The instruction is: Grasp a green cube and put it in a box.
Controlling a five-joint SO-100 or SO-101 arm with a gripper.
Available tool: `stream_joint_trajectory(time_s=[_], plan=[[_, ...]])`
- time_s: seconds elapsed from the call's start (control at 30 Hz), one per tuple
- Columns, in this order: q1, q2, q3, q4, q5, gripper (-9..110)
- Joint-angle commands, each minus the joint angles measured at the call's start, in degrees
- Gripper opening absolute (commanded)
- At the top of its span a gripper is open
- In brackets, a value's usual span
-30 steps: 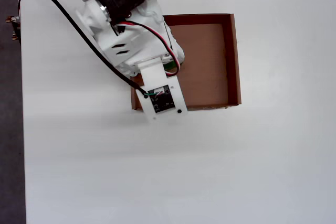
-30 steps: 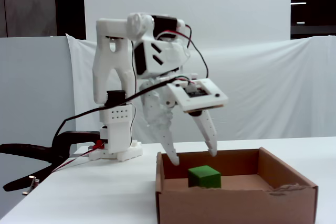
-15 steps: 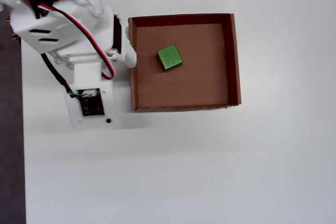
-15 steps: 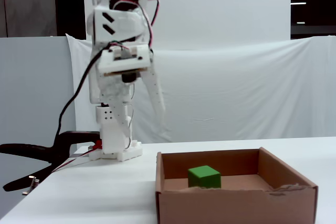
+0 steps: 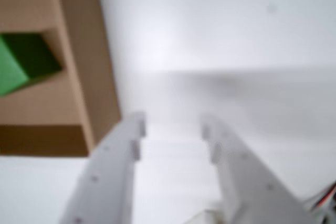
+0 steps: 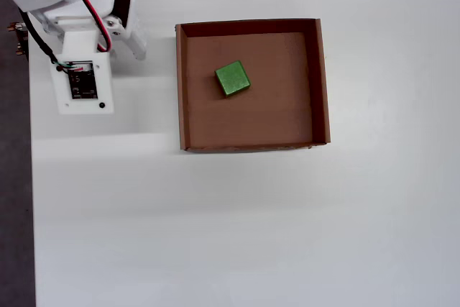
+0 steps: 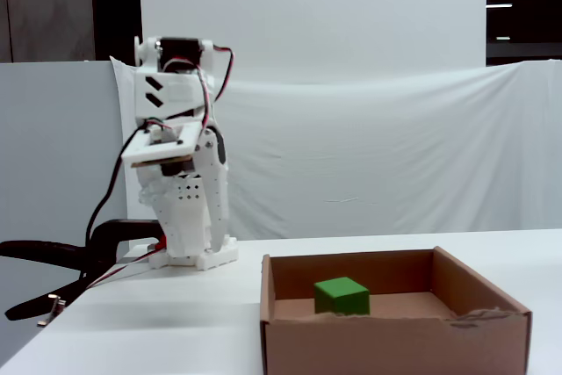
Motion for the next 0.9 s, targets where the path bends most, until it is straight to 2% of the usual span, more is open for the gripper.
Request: stream_joint_trajectory(time_s=[0.0, 0.3, 0.57, 0.87], plan=[[1.0, 4.5, 2.0, -1.1, -0.4, 13], [7.4, 29.0, 21.4, -0.4, -5.0, 13], [10.9, 49.9, 33.0, 8.4, -7.8, 13], [9.2, 51.2, 33.5, 16.6, -11.0, 13]])
